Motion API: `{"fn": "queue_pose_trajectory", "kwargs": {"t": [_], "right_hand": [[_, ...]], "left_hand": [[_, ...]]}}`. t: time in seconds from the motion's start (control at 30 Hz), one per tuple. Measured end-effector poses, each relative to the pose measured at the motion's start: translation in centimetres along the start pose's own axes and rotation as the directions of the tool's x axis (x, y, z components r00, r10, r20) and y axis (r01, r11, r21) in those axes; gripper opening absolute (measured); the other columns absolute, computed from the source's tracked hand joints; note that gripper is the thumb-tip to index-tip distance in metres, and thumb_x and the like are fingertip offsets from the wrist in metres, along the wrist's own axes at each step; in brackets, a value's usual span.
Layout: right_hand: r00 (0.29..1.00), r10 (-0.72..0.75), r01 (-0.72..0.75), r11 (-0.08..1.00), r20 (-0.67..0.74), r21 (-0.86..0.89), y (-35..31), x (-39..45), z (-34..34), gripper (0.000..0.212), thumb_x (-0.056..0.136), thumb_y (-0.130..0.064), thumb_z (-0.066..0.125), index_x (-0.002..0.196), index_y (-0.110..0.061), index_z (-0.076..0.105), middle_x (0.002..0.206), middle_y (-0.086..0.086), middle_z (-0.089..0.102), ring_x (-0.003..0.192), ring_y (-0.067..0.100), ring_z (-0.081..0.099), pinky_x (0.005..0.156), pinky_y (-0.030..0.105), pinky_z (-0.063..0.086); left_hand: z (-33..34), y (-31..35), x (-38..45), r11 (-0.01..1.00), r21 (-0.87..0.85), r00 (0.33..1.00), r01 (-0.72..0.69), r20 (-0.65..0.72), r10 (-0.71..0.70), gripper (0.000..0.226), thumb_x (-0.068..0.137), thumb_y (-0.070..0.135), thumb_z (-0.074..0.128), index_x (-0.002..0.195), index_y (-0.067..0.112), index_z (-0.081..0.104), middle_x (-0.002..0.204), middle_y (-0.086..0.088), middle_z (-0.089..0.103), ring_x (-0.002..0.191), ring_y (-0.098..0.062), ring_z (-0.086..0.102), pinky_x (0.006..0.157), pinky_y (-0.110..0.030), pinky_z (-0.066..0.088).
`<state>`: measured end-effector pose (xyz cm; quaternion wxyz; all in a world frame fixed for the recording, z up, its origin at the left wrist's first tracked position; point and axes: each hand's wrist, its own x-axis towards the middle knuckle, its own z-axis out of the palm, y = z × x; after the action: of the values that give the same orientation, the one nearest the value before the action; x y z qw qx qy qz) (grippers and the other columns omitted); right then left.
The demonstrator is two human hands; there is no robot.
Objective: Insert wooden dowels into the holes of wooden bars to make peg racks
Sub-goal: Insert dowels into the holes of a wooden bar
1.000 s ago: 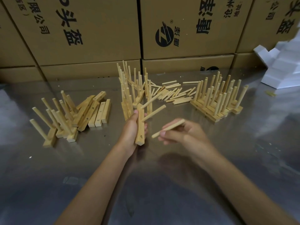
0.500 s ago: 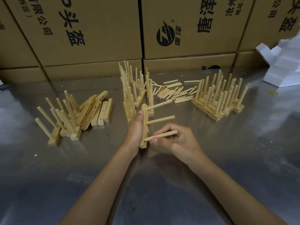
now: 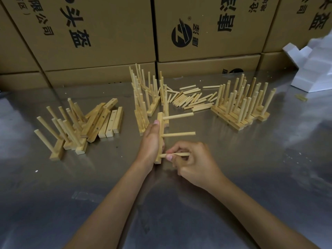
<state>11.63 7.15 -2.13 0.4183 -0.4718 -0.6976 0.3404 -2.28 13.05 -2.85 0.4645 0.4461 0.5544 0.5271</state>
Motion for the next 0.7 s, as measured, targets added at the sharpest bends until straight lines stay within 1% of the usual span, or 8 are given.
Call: {"fn": "queue_pose_trajectory", "kwargs": {"t": [0.2,0.27,0.37,0.47,0.53,0.6,0.63,0.7], "right_hand": [[0.975,0.221,-0.219,0.955,0.016,0.2,-0.7,0.2,0.7,0.013,0.091,-0.011,0.068,0.078,-0.01,0.069,0.05,-0.001,0.06,0.037,0.009,0.056,0.038,0.021,0.044],[0.969,0.243,-0.244,0.934,0.037,0.259,-1.0,0.2,0.6,0.012,0.091,-0.008,0.069,0.079,-0.005,0.069,0.053,0.004,0.062,0.037,0.012,0.056,0.037,0.022,0.045],[0.956,0.279,-0.292,0.861,0.095,0.416,-1.3,0.4,0.0,0.011,0.088,-0.005,0.072,0.08,0.003,0.068,0.058,0.013,0.065,0.038,0.016,0.057,0.039,0.024,0.048],[0.949,0.276,-0.315,0.79,0.154,0.527,-1.5,0.7,-0.3,0.014,0.083,-0.009,0.077,0.089,0.001,0.07,0.065,0.014,0.069,0.045,0.016,0.06,0.044,0.025,0.051],[0.968,0.223,-0.251,0.872,0.116,0.42,-1.1,0.4,0.3,0.021,0.081,-0.016,0.08,0.099,-0.01,0.07,0.069,0.004,0.068,0.047,0.009,0.058,0.047,0.023,0.049],[0.992,0.119,-0.124,0.981,0.046,0.15,-0.4,0.0,1.2,0.03,0.079,-0.027,0.082,0.105,-0.025,0.067,0.069,-0.007,0.062,0.051,0.001,0.053,0.052,0.017,0.044],[0.998,0.058,-0.059,0.998,0.032,0.038,-0.1,-0.1,1.5,0.033,0.079,-0.032,0.081,0.108,-0.031,0.065,0.071,-0.008,0.06,0.054,0.002,0.053,0.054,0.016,0.043],[0.999,-0.03,0.031,0.999,0.031,-0.032,0.3,0.0,1.8,0.033,0.081,-0.035,0.078,0.11,-0.036,0.062,0.078,-0.009,0.061,0.058,0.005,0.055,0.057,0.019,0.046]], "left_hand": [[0.2,0.1,0.0,0.998,0.051,0.999,-0.025,-0.038,0.027,0.044,0.106,0.046,0.031,0.125,0.019,0.061,0.07,0.003,0.051,0.059,-0.013,0.049,0.065,-0.031,0.04],[0.2,0.0,-0.1,0.997,0.06,0.998,-0.04,-0.044,0.043,0.043,0.106,0.045,0.031,0.119,0.019,0.062,0.064,0.004,0.052,0.057,-0.011,0.051,0.066,-0.03,0.041],[0.3,0.1,-0.3,0.996,0.061,0.996,-0.07,-0.057,0.074,0.041,0.107,0.042,0.031,0.101,0.023,0.066,0.053,0.01,0.054,0.052,-0.006,0.053,0.055,-0.025,0.043],[0.4,0.4,-0.1,0.999,0.008,0.996,-0.051,-0.075,0.052,0.045,0.108,0.041,0.03,0.099,0.021,0.07,0.078,0.002,0.063,0.077,-0.015,0.058,0.076,-0.03,0.047],[0.4,0.6,-0.1,0.999,-0.051,0.996,0.011,-0.09,-0.016,0.048,0.108,0.04,0.031,0.088,0.023,0.071,0.069,0.0,0.061,0.07,-0.016,0.058,0.069,-0.03,0.047],[0.2,0.8,-0.2,0.988,-0.13,0.992,0.087,-0.076,-0.097,0.048,0.108,0.041,0.032,0.085,0.022,0.07,0.058,0.001,0.057,0.057,-0.013,0.057,0.059,-0.027,0.046],[0.0,0.9,-0.3,0.98,-0.159,0.989,0.122,-0.068,-0.135,0.047,0.107,0.042,0.033,0.088,0.02,0.069,0.055,0.001,0.056,0.051,-0.012,0.057,0.053,-0.023,0.046],[-0.3,1.0,-0.3,0.976,-0.13,0.981,0.174,-0.066,-0.183,0.045,0.107,0.043,0.033,0.09,0.017,0.066,0.052,0.002,0.061,0.045,-0.011,0.06,0.043,-0.018,0.045]]}}
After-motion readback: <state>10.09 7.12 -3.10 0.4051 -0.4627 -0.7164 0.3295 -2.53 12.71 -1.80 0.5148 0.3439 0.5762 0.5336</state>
